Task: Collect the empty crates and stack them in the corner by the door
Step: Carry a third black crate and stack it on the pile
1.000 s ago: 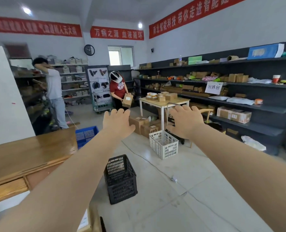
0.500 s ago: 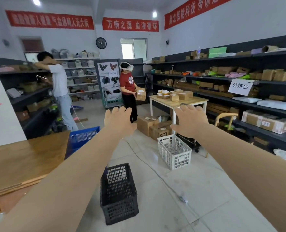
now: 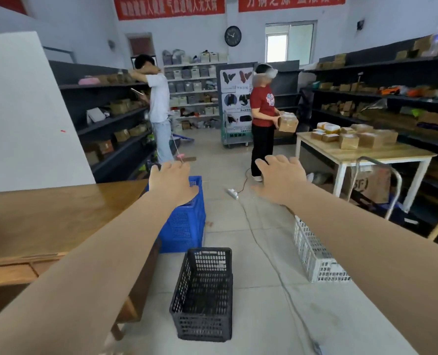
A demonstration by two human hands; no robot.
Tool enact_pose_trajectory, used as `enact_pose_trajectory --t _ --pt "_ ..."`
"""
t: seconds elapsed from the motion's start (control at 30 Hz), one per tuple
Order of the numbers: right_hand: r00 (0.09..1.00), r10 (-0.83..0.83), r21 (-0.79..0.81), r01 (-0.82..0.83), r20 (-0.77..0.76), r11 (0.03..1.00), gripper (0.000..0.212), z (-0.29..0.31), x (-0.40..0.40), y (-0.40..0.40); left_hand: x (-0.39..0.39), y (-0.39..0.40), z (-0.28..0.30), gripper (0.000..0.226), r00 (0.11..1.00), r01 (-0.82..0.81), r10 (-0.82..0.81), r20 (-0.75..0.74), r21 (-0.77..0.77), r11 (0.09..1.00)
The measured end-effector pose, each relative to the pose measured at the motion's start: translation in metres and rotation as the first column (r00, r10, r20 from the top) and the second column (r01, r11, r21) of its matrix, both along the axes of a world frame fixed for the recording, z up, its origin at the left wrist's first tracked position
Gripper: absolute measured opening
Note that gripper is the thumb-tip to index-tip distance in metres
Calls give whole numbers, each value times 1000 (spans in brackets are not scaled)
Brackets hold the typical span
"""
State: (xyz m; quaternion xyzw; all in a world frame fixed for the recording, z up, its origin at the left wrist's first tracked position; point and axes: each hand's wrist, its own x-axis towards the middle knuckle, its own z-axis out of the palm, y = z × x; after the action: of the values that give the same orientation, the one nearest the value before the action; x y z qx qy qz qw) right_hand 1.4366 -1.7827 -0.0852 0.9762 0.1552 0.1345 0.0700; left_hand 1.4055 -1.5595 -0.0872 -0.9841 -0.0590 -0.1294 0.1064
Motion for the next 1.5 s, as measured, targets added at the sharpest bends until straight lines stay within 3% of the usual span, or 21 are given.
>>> enact_pose_trajectory --t 0.5,0.8,0.97,1.2,1.5 --pt "971 226 -30 -229 -77 973 61 -39 272 77 228 55 -43 62 971 -232 228 -67 -62 971" --pt "904 415 6 -417 -105 909 62 -58 400 133 315 98 -65 61 902 -423 415 -119 -62 904" --pt "827 551 2 -554 -111 833 64 -85 468 165 349 107 -84 59 803 -589 574 -162 -64 806" --pt "650 740 -28 -754 -176 656 68 -113 536 203 383 111 -104 62 638 -770 743 -202 -122 627" --pt "475 801 -79 -873 -364 481 66 -202 571 274 374 139 -199 60 401 -916 839 -368 -156 370"
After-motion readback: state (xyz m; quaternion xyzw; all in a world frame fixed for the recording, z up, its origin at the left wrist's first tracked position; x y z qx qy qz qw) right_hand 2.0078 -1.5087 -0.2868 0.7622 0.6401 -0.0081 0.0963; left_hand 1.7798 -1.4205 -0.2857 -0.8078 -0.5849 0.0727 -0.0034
